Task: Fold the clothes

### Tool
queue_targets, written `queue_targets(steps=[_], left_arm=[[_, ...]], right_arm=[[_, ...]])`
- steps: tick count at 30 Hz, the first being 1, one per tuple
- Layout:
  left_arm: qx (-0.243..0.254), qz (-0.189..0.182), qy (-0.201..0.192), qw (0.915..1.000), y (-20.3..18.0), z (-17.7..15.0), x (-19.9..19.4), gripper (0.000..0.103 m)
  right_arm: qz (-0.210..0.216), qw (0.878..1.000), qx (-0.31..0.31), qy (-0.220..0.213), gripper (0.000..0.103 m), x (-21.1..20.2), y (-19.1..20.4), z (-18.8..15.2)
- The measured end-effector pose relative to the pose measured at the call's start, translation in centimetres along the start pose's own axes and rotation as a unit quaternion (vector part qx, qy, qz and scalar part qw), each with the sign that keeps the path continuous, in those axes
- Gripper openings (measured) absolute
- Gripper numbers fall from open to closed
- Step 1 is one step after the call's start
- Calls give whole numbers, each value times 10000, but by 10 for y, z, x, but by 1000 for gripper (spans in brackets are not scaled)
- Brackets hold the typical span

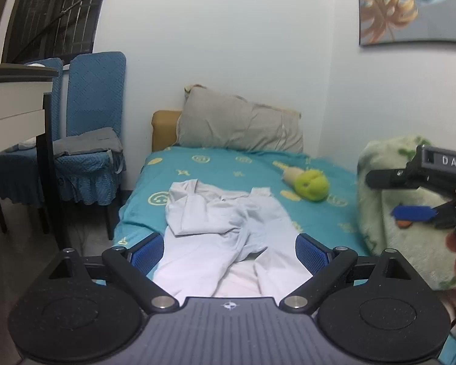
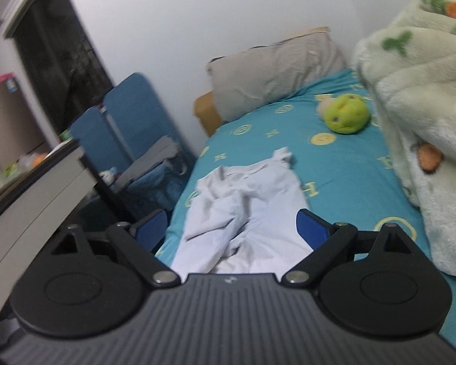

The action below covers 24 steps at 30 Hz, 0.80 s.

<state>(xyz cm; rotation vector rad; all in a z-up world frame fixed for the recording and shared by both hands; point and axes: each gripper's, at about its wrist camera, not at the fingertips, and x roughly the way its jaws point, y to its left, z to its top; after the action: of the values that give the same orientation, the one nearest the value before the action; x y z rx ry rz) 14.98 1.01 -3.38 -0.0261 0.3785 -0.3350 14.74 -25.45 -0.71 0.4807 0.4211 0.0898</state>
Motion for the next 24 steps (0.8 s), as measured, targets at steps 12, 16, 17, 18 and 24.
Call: queue_targets(steps=[12,16,17,18,24], left_arm=[[-468,-450,-411,9970,43,-15,-3,96],[-640,-486,-406,9959,59,-22,12,96],[-732,-497,-381,9953,63,-24,17,96],[-814,-501,-378,9947,68,-26,20,96],[-1109,-443,-274,9925,93,-38,48,96]], right_arm=[[753,9894,-996,735,94,97,64,1],[781,9785,-1643,975,88,170,81,8],[736,9763,-1734,1067,86,191,83,10],[692,9739,-1825,1159,85,211,85,12],[261,9673,-2016,1518,82,319,85,13]])
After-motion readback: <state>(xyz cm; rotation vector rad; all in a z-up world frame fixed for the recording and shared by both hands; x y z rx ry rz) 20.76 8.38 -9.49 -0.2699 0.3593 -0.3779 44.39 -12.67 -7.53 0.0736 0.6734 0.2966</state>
